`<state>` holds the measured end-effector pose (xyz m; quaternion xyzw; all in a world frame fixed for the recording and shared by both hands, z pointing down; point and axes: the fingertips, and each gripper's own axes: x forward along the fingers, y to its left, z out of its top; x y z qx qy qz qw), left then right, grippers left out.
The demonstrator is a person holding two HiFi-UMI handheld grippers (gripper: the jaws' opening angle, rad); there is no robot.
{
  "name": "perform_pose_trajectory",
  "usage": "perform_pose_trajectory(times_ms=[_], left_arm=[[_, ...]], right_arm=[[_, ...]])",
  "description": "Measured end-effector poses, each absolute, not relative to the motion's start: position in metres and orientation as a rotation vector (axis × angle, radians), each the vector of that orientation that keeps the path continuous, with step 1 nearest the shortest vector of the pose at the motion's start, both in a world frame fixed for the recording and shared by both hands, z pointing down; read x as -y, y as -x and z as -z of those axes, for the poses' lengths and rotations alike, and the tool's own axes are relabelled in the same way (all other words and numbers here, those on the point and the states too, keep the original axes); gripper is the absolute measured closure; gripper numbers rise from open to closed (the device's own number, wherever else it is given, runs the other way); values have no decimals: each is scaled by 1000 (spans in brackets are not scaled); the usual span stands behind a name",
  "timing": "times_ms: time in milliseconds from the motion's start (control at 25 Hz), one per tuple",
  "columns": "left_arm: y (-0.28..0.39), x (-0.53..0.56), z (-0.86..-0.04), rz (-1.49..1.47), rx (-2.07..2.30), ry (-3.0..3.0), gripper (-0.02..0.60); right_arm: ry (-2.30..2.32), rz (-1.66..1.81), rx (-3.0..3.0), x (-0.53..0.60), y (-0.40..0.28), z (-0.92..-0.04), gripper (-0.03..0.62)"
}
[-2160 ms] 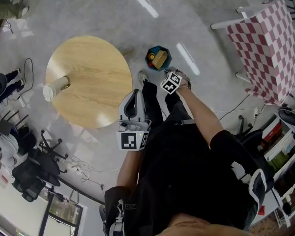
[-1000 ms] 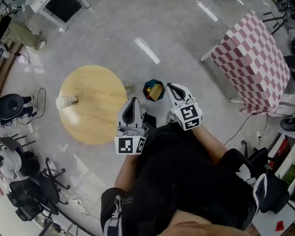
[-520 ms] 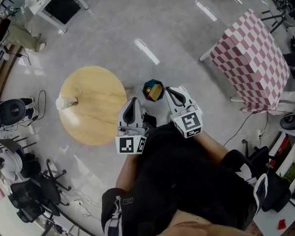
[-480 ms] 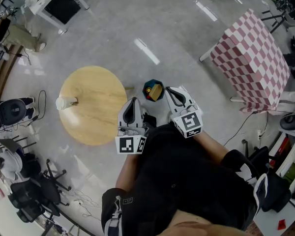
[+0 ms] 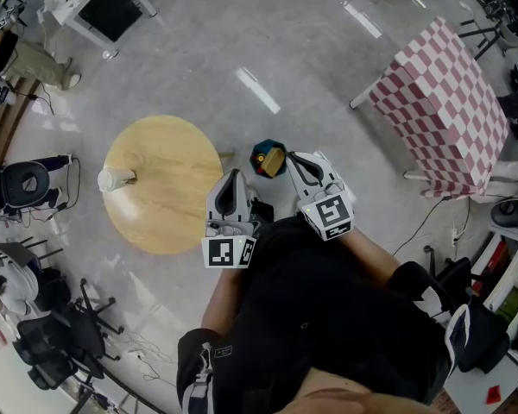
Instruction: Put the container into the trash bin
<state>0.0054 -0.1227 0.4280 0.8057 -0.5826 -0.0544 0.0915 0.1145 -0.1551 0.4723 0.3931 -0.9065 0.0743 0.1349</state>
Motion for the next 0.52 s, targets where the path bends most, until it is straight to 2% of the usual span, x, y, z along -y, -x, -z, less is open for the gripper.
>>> perform_pose_trajectory(times_ms=[520], left_arm=[[-11, 120, -433, 159, 1716, -2396, 574]], right_arm=[[-1103, -202, 2606, 151, -115, -481, 568]])
